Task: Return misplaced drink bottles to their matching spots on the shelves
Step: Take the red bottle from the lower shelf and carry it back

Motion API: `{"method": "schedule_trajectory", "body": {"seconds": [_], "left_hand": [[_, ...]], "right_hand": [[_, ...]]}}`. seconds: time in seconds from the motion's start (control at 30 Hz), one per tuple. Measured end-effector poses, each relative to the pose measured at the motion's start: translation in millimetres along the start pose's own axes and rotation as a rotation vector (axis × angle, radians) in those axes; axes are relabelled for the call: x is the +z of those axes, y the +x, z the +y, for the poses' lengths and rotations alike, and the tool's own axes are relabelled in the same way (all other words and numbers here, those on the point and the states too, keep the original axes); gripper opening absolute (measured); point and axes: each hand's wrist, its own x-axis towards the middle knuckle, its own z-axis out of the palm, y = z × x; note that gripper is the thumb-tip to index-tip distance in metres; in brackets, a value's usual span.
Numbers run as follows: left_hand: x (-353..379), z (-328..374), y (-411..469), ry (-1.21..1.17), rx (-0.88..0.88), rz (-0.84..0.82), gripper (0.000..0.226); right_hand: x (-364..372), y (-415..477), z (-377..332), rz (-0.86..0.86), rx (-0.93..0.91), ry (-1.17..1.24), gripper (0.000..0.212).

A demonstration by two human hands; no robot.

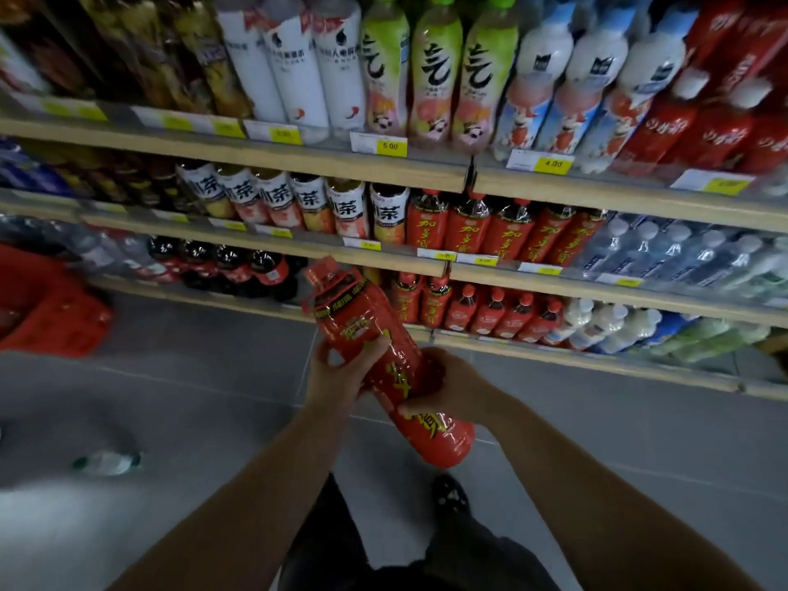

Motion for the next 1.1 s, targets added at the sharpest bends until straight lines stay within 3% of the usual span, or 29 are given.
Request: {"method": "schedule_trajectory", "body": {"seconds": [0.17, 0.33, 0.57, 0.7, 0.8, 0.93, 1.1], "left_hand": [[-41.5, 28.3, 75.6, 0.133, -0.094, -0.137, 0.097], [-61.2, 32.5, 145.1, 0.242, -0.161, -0.219, 0.090], [-77.8, -27.2, 216.7, 0.183, -0.363, -0.221, 0.112], [-81.0, -78.4, 257.6, 0.084, -0.479, -0.201, 0.085], [-79.9, -118.9, 304.0, 0.100, -0.536, -0.160, 0.087], [-74.8, -162.8, 374.5, 0.243, -0.513, -0.239, 0.094], [-69.8, -197.8, 448.3, 0.348, -0.347, -0.249, 0.108]], "right_hand": [[41.5, 55.1, -25.2, 0.099, 0.090, 0.173, 0.092], [68.5, 112.5, -25.9, 0.177, 0.157, 0.224, 0.093], [72.5, 179.3, 25.4, 0.129, 0.193, 0.121, 0.097], [74.0, 219.1, 65.0, 0.056, 0.232, 0.050, 0.094], [83.9, 256.8, 99.9, 0.035, 0.295, 0.099, 0.091], [109.0, 319.5, 148.2, 0.117, 0.366, 0.209, 0.092], [135.6, 396.9, 191.9, 0.268, 0.351, 0.332, 0.082]]}}
